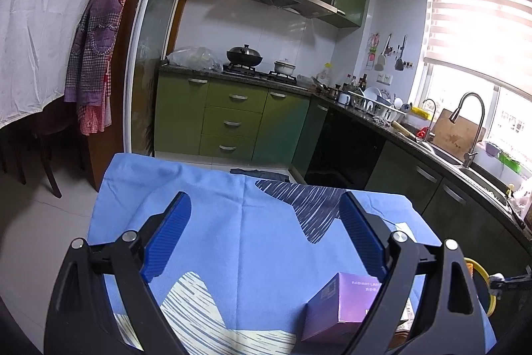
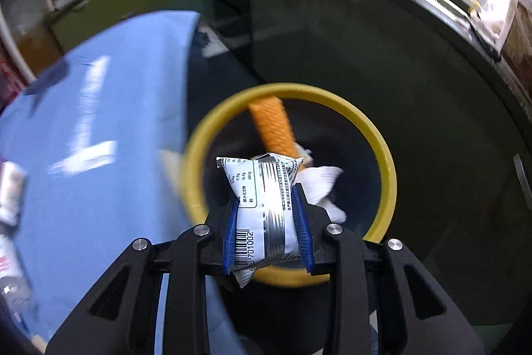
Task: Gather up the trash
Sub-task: 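Carry the silver wrapper over the bin and open the right gripper, then grasp the purple Radiant Lazy Cream box with the left gripper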
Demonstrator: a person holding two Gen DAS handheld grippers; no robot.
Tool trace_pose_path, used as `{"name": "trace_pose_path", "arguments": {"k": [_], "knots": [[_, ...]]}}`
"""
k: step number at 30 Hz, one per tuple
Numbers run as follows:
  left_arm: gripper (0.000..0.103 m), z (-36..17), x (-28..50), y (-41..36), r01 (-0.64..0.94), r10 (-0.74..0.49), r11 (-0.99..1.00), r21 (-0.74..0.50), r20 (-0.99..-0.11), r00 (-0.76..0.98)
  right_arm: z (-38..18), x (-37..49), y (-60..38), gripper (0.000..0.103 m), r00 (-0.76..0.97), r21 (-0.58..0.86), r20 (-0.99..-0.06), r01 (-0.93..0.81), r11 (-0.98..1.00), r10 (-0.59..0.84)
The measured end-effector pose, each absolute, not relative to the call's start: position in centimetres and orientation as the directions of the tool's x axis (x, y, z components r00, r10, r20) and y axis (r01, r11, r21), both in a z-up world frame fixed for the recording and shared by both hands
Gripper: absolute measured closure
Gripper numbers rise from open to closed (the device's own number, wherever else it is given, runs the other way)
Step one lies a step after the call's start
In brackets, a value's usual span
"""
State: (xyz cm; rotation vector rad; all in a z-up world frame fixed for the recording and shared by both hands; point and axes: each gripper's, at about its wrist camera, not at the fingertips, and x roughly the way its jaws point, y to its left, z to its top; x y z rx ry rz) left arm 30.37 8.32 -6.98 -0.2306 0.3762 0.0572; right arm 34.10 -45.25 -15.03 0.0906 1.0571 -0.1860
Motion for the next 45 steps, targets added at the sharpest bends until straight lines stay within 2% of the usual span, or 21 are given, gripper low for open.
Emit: {"name": "trace_pose_path", "arguments": {"k": [4, 6, 7, 8, 13, 16, 21, 24, 32, 36, 45], "knots": [[0.017, -7.1, 30.5, 8.3, -0.097, 0.012, 0.973, -0.209, -0.377, 0.926, -16.7, 35.7, -47.0, 0.072, 0.460, -0.020, -0.878, 0.236, 0.972, -0.130], [0.017, -7.2, 30.6, 8.2, -0.094, 0.008, 0.974, -0.207, -0.382, 0.924, -17.3, 36.3, -47.7, 0.059, 0.457, -0.009, -0.880, 0.251, 0.968, -0.127], [0.017, -7.1, 30.6, 8.2, -0.093, 0.007, 0.974, -0.207, -0.382, 0.924, -17.3, 36.3, -47.9, 0.043, 0.455, -0.009, -0.881, 0.262, 0.965, -0.132], [0.017, -7.2, 30.5, 8.1, -0.091, 0.006, 0.974, -0.206, -0.383, 0.924, -17.2, 36.1, -48.1, 0.041, 0.460, -0.006, -0.877, 0.275, 0.962, -0.137], [0.017, -7.3, 30.6, 8.0, -0.084, -0.004, 0.975, -0.206, -0.390, 0.921, -15.2, 32.9, -47.9, 0.041, 0.540, 0.084, -0.837, 0.290, 0.953, -0.091], [0.017, -7.5, 30.8, 7.7, -0.069, -0.022, 0.977, -0.203, -0.413, 0.911, -14.1, 29.5, -46.4, 0.035, 0.589, 0.149, -0.807, 0.258, 0.955, -0.033], [0.015, -8.0, 31.7, 5.8, 0.026, -0.137, 0.975, -0.222, -0.501, 0.854, -14.4, 25.2, -44.1, 0.035, 0.583, 0.192, -0.812, 0.211, 0.958, 0.034], [0.014, -8.2, 32.0, 3.9, 0.071, -0.165, 0.980, -0.187, -0.555, 0.815, -14.6, 24.0, -43.5, 0.035, 0.571, 0.191, -0.820, 0.205, 0.960, 0.041], [0.014, -9.2, 32.8, -0.2, 0.072, -0.080, 0.997, -0.041, -0.676, 0.733, -13.9, 23.1, -43.3, 0.033, 0.585, 0.210, -0.809, 0.198, 0.957, 0.057], [0.012, -9.9, 33.3, -0.9, 0.084, -0.078, 0.996, -0.026, -0.715, 0.695, -14.1, 23.2, -42.7, 0.033, 0.577, 0.215, -0.814, 0.176, 0.961, 0.076], [0.008, -10.8, 33.5, -2.1, 0.144, -0.102, 0.990, -0.008, -0.747, 0.658, -14.9, 23.7, -42.4, 0.033, 0.562, 0.218, -0.822, 0.162, 0.962, 0.092]]}}
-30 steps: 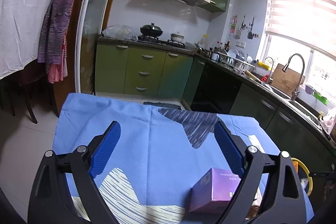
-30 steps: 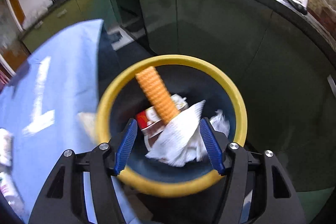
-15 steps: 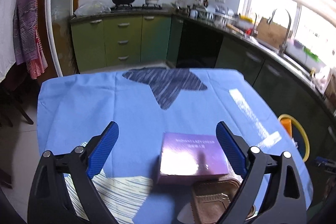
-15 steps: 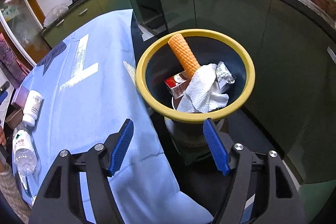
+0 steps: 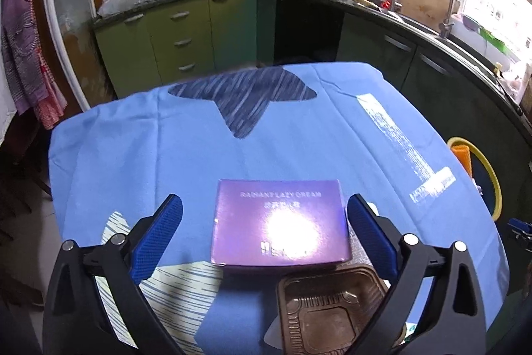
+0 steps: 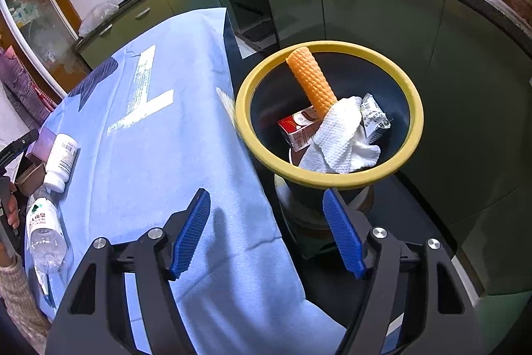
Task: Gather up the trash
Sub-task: 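Grasp the purple Radiant Lazy Cream box with the left gripper, then carry the purple box over the bin and open the left gripper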
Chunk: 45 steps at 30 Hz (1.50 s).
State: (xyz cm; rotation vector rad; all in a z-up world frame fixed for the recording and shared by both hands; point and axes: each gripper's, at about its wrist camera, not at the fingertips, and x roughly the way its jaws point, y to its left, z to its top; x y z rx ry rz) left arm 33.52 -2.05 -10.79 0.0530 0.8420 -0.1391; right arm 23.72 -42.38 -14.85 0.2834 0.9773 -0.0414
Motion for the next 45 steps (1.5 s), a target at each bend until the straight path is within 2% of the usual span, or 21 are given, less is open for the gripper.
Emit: {"name": "trace_pose_path", "arguments": {"k": [7, 13, 22, 27, 35, 40, 45], "knots": [[0.009, -11.4, 33.6, -2.4, 0.170, -0.112, 0.985, -0.001, -0.758, 0.643, -15.1, 24.0, -41.9, 0.033, 0.556, 0.215, -0.826, 0.154, 0.964, 0.096], [0.027, -12.1, 34.0, -2.5, 0.189, -0.135, 0.982, -0.021, -0.778, 0.613, -15.2, 24.2, -41.5, 0.033, 0.550, 0.214, -0.829, 0.144, 0.966, 0.102], [0.029, -11.6, 33.6, -2.2, 0.197, -0.151, 0.980, -0.031, -0.760, 0.632, -15.4, 24.3, -41.4, 0.033, 0.549, 0.217, -0.829, 0.139, 0.966, 0.107], [0.029, -9.1, 33.3, -1.2, 0.174, -0.150, 0.984, -0.039, -0.710, 0.688, -15.3, 24.1, -41.5, 0.033, 0.556, 0.225, -0.824, 0.140, 0.964, 0.111], [0.029, -4.5, 33.0, -2.8, 0.206, -0.152, 0.978, -0.001, -0.679, 0.718, -14.4, 23.0, -42.5, 0.033, 0.592, 0.259, -0.795, 0.132, 0.957, 0.133], [0.029, -1.9, 32.6, -6.9, 0.297, -0.239, 0.954, -0.032, -0.678, 0.696, -13.6, 21.8, -43.6, 0.033, 0.623, 0.288, -0.767, 0.120, 0.950, 0.154], [0.029, -0.5, 32.3, -15.9, 0.480, -0.398, 0.873, -0.089, -0.699, 0.594, -11.8, 19.3, -46.0, 0.033, 0.677, 0.271, -0.730, 0.157, 0.950, 0.096]]}}
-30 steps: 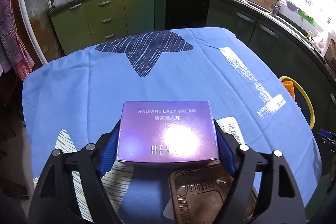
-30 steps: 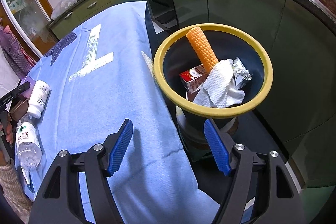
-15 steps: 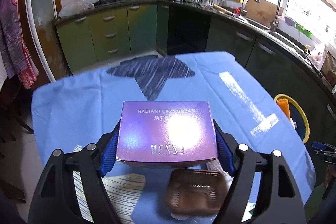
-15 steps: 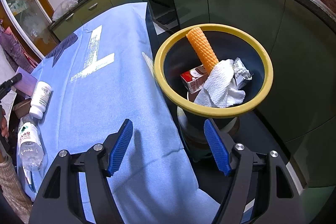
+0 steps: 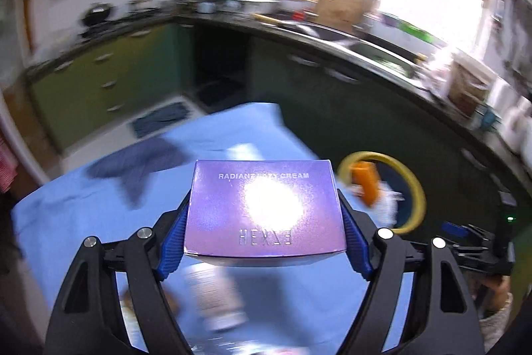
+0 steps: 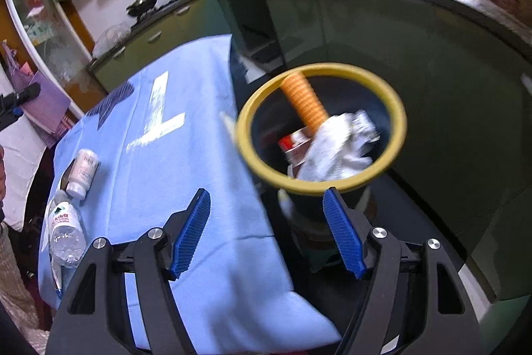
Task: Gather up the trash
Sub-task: 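Carry the purple box over the bin and open the left gripper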
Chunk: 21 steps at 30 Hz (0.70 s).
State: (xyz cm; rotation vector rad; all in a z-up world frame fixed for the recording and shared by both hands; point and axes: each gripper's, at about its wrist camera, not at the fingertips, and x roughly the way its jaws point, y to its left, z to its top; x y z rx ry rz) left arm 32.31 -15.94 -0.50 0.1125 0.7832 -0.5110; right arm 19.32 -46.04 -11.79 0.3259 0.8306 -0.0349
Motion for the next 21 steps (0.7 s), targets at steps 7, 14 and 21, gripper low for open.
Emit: {"name": "trace_pose_path", "arguments": {"k": [7, 14, 21], "knots": [[0.029, -2.7, 32.7, -31.8, 0.680, -0.504, 0.722, -0.128, -0.771, 0.389, -10.3, 14.3, -51.9, 0.031, 0.738, 0.313, -0.674, 0.249, 0.917, 0.030], [0.029, -9.2, 34.5, -42.0, 0.724, -0.466, 0.675, -0.143, -0.843, 0.268, -11.4, 12.3, -55.5, 0.031, 0.753, 0.380, -0.657, 0.283, 0.881, 0.042], [0.028, -14.7, 37.1, -45.6, 0.696, -0.365, 0.710, -0.106, -0.901, 0.235, -12.2, 12.0, -56.7, 0.031, 0.758, 0.421, -0.650, 0.290, 0.860, 0.063]]}}
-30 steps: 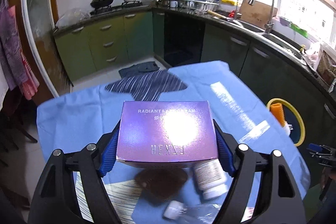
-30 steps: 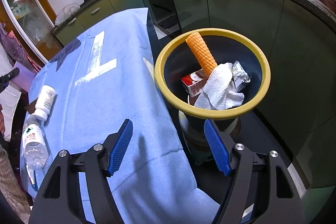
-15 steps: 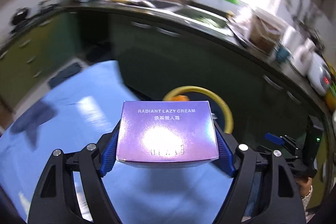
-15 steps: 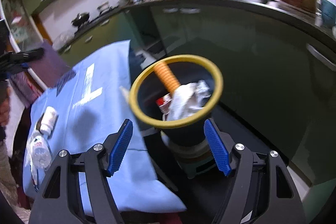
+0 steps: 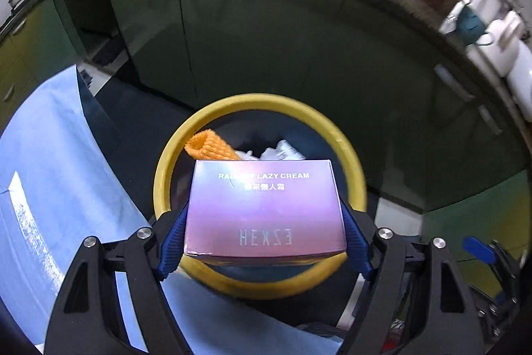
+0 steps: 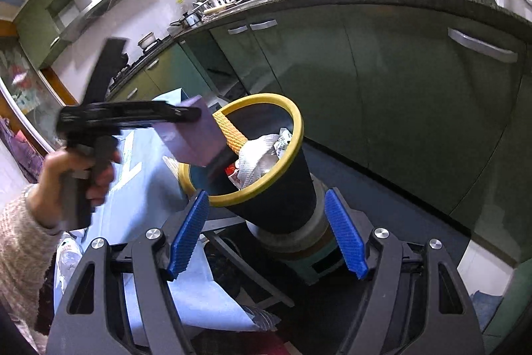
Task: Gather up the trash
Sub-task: 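Carry the purple box over the bin and open the left gripper, then grasp the white pill bottle with the right gripper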
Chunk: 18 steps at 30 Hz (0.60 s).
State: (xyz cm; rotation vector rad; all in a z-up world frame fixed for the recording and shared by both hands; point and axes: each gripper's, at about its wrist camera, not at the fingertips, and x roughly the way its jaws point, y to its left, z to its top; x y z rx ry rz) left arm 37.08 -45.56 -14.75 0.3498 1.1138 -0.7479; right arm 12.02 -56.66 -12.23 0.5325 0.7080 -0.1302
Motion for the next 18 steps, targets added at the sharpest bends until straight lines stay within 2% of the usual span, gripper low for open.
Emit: {"name": "trace_pose_path", "arguments": {"k": [4, 6, 10, 13, 18], "knots": [[0.024, -16.2, 38.4, -45.8, 0.669, -0.309, 0.736, -0.103, -0.931, 0.196, -12.2, 11.9, -56.7, 0.031, 0.762, 0.427, -0.645, 0.291, 0.856, 0.063], [0.021, -15.9, 38.5, -45.2, 0.662, -0.316, 0.740, -0.122, -0.931, 0.182, -12.1, 11.8, -56.6, 0.031, 0.761, 0.425, -0.645, 0.289, 0.858, 0.063], [0.020, -13.0, 37.7, -43.0, 0.668, -0.366, 0.728, -0.152, -0.910, 0.193, -11.6, 12.1, -55.6, 0.030, 0.764, 0.420, -0.642, 0.272, 0.866, 0.072], [0.020, -8.5, 36.4, -39.5, 0.674, -0.463, 0.710, -0.203, -0.856, 0.230, -11.2, 12.7, -54.6, 0.030, 0.765, 0.414, -0.639, 0.246, 0.876, 0.088], [0.012, -0.1, 33.3, -28.5, 0.649, -0.606, 0.716, -0.255, -0.689, 0.398, -10.2, 14.8, -51.4, 0.030, 0.762, 0.402, -0.631, 0.159, 0.902, 0.147]]}}
